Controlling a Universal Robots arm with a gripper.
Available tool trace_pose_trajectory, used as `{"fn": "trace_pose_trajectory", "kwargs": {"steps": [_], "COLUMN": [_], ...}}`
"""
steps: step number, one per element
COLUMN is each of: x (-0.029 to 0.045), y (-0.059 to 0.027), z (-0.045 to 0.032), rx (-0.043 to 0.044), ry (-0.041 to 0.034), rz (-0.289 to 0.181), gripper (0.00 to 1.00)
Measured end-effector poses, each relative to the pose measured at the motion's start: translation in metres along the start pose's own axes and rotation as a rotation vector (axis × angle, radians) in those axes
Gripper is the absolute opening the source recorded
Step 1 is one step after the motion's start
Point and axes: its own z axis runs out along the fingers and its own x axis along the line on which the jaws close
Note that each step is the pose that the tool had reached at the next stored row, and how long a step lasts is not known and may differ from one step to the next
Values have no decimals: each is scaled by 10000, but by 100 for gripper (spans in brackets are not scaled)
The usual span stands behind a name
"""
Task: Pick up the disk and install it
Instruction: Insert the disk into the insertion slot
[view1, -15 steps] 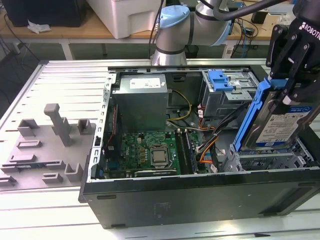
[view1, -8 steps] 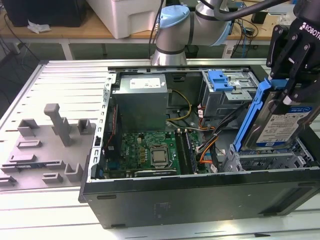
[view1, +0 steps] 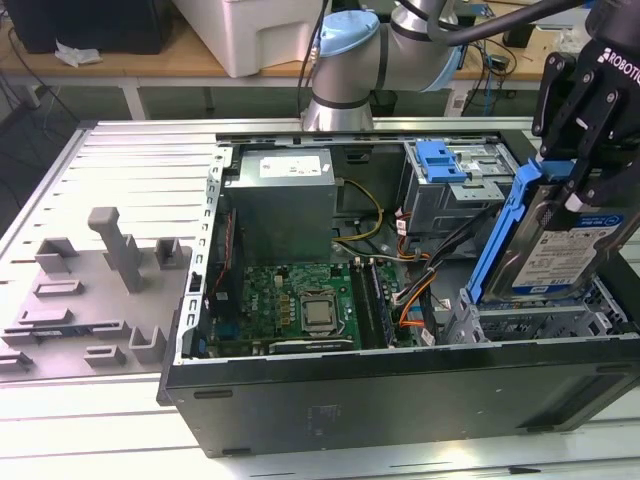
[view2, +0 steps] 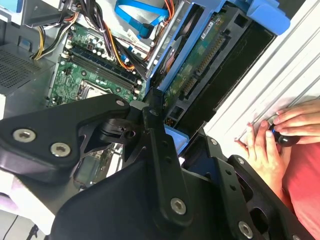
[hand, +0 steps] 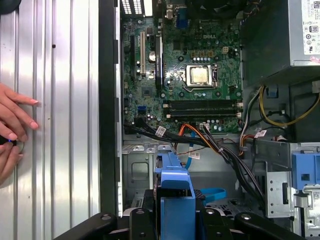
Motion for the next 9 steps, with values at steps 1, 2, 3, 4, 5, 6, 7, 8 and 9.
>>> {"fn": "trace_pose_trajectory", "kwargs": {"steps": [1,2,3,4,5,6,7,8,9], "x": [0,0,0,0,0,0,0,0,0], "y": [0,0,0,0,-1,-1,-1,-1,-1], "z": [2,5,6,8,9,10,12,13,17], "rx": [0,0,0,0,0,0,0,0,0], "ry": [1,1,1,1,1,1,1,1,2], "rz": [0,0,0,0,0,0,0,0,0], "gripper": [37,37,37,37,37,37,37,37,37]}}
